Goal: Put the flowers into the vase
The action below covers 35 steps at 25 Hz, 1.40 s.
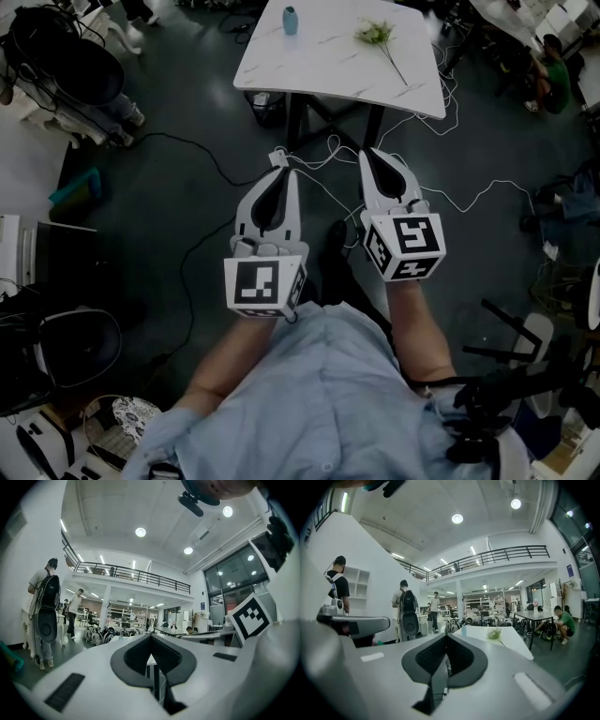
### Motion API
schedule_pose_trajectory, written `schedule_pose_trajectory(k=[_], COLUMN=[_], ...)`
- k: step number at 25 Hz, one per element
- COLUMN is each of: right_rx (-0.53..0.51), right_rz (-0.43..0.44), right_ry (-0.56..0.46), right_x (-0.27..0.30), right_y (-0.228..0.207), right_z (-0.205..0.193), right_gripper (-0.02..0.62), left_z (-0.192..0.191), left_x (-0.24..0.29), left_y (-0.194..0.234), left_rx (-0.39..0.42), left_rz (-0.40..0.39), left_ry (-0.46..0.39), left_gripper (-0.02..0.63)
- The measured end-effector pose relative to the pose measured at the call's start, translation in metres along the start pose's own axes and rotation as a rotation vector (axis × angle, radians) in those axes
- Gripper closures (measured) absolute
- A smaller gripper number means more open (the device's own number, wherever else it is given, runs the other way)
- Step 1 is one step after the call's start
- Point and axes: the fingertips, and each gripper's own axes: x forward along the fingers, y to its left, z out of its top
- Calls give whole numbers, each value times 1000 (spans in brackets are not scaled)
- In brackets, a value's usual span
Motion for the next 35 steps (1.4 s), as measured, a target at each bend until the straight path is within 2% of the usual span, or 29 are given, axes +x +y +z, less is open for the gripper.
schedule_pose_trajectory(k=[8, 14, 18, 28, 35], right_rx=[17, 57, 72, 83, 42], right_rz=[-9, -23, -12, -26, -68], right_ry=[-4, -7, -5, 28, 75], right_x=[60, 103, 130, 166, 198], right_y=[-65, -134, -163, -210, -242], right_z=[2, 13, 17, 11, 5], right_gripper=[594, 594, 594, 593, 592], left_z=[-7, 4, 13, 7, -5], left_x=[91, 171, 214, 270, 311], left_y=[-2, -18, -23, -32, -23], left_rx=[33, 76, 107, 109, 55], left_rz=[-24, -45, -39, -57, -94], left_ry=[32, 48, 57, 94, 71], left_gripper=[601, 601, 601, 601, 601])
